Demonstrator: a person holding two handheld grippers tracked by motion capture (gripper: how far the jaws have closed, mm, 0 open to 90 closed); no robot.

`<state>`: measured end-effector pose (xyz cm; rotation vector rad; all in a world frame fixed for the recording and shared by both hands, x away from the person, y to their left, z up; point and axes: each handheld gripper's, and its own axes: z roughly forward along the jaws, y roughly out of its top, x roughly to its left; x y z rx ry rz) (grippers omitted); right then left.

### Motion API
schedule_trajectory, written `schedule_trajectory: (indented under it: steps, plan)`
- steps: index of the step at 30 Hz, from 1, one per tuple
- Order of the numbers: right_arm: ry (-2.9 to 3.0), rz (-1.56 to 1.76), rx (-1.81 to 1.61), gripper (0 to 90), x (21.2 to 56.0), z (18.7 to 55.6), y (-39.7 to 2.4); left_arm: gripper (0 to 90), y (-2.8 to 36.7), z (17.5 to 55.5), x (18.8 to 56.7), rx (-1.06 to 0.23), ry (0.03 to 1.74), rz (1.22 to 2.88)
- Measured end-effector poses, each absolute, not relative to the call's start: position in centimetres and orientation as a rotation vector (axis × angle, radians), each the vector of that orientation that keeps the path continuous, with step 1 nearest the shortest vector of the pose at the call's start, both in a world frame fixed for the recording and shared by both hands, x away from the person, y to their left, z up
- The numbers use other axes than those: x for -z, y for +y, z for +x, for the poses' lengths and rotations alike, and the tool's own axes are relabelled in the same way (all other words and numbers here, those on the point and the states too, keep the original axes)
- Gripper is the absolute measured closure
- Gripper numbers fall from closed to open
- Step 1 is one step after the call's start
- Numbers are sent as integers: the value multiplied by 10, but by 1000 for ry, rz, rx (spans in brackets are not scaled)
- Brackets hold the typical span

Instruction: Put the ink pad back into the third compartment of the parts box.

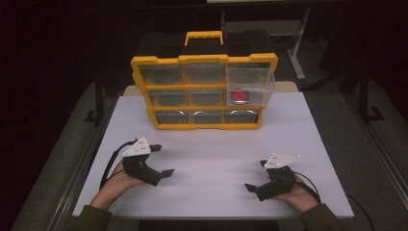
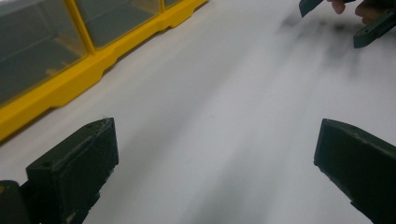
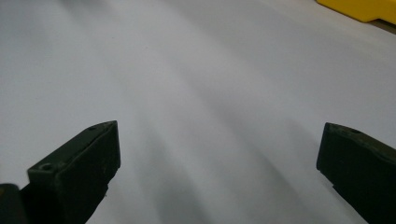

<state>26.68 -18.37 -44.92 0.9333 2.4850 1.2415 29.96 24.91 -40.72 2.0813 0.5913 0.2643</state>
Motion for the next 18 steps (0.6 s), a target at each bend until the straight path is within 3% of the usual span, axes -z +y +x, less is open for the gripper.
schedule_trajectory:
  steps: [18]
  plan:
    - [2491,925,-1231,0,450,266,-183,0,266,284,439,-280,620,2084]
